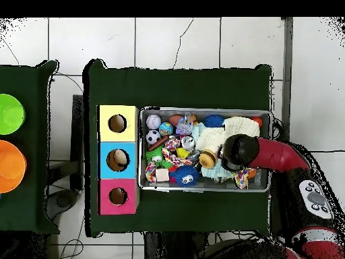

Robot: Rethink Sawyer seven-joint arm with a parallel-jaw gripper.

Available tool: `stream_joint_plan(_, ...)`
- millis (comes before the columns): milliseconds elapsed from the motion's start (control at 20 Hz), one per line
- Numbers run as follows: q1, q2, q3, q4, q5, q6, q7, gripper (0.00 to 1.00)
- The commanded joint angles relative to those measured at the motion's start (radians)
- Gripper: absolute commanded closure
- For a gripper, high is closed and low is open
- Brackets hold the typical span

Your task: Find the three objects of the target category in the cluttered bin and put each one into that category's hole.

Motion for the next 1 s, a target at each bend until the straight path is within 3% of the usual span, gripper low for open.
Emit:
stream_joint_plan(50,-0.024,0.023,0.148,-0.029,-0.055,-0.045,-0.195,1.00)
stream_joint_plan(450,0.006,0.046,0.145,-0.044,-0.015,-0.037,-0.095,1.00)
stream_joint_plan(700,0.032,0.041,0.152,-0.047,0.063,0.041,-0.009,1.00)
stream_joint_plan(1000,0.073,0.043,0.149,-0.055,0.148,0.045,0.101,1.00)
